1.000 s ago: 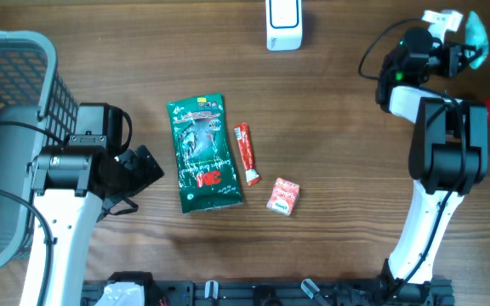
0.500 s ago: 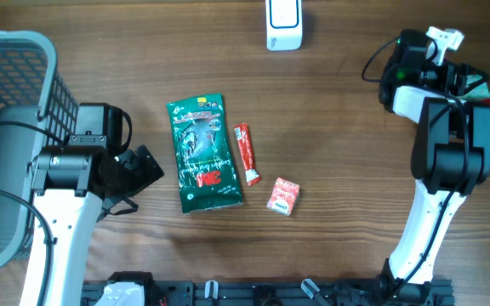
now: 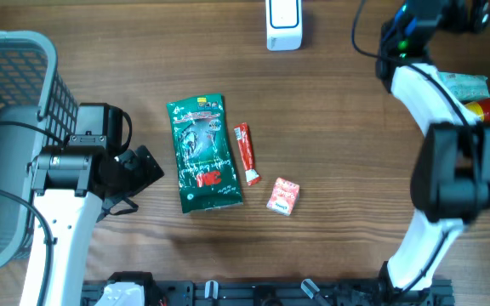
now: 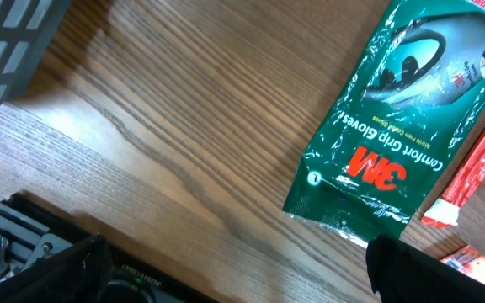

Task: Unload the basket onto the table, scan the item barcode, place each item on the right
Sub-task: 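Carry the wipes pack to the right table edge and release it, then grasp the red-and-white snack box with the right gripper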

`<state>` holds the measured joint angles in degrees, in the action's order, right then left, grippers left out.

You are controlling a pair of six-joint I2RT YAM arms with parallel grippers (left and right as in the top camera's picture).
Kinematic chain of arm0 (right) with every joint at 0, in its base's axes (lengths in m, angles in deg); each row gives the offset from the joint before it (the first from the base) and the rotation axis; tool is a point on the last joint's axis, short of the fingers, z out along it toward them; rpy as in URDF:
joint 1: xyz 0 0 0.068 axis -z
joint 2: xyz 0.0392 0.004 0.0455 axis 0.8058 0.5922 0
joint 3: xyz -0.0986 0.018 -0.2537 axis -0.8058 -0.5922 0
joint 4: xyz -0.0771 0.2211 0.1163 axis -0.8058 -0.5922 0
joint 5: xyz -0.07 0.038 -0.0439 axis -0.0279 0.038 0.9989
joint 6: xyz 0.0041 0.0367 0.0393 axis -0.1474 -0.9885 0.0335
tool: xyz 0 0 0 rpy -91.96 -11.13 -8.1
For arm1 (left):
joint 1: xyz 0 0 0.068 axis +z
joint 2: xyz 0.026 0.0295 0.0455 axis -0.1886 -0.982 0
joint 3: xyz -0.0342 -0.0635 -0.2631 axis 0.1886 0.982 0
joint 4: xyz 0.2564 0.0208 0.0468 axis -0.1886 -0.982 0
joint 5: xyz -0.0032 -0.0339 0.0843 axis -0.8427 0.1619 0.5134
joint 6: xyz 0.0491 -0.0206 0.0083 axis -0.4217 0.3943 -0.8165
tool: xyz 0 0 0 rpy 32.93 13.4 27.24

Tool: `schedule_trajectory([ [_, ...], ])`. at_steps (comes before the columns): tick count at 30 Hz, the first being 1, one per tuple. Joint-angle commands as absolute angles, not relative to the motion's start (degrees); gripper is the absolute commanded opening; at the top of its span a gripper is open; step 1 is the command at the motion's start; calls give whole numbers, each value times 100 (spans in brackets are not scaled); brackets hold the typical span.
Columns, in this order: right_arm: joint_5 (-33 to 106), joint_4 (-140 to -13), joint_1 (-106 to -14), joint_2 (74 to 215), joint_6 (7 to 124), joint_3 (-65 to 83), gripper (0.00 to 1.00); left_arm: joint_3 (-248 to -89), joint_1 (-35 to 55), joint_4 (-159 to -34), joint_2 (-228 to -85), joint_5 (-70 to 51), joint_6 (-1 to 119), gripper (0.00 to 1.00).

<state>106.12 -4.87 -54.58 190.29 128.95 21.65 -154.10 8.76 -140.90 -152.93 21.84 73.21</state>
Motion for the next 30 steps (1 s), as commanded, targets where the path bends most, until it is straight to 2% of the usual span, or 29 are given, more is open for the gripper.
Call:
schedule_trajectory([
  [1,9360,-1932,-5501,17604,12300,2304,100,-15395,914,-14088,-15293,2158,7234,100],
  [4,7508,-4970,-5418,16240,9599,2304,100,-15395,914,-14088,-15293,2158,7234,100],
  [6,5749,-6437,-5329,15636,8244,2298,100,-15395,914,-14090,-15293,2158,7234,100],
  [9,3286,-8078,-5324,15252,7149,2298,100,-15395,914,-14088,-15293,2158,7234,100],
  [11,2191,-9212,-5353,15271,6672,2261,100,-15395,914,-14090,-15293,2160,7234,100],
  [16,1983,-11009,-5589,15571,6576,1177,100,-15395,914,-14088,-15293,2158,7234,100],
  [18,1766,-10911,-5713,15617,6440,182,99,-15395,914,-14088,-15293,2158,7234,100],
  [20,1419,-10423,-5792,15617,6191,-607,90,-15395,914,-14088,-15293,2158,7234,100],
  [23,779,-9405,-5965,15617,5446,-1746,89,-15395,914,-14088,-15293,2158,7234,100],
  [30,720,-7501,-6712,15617,3394,-3282,82,-15395,914,-14088,-15293,2158,7234,100],
])
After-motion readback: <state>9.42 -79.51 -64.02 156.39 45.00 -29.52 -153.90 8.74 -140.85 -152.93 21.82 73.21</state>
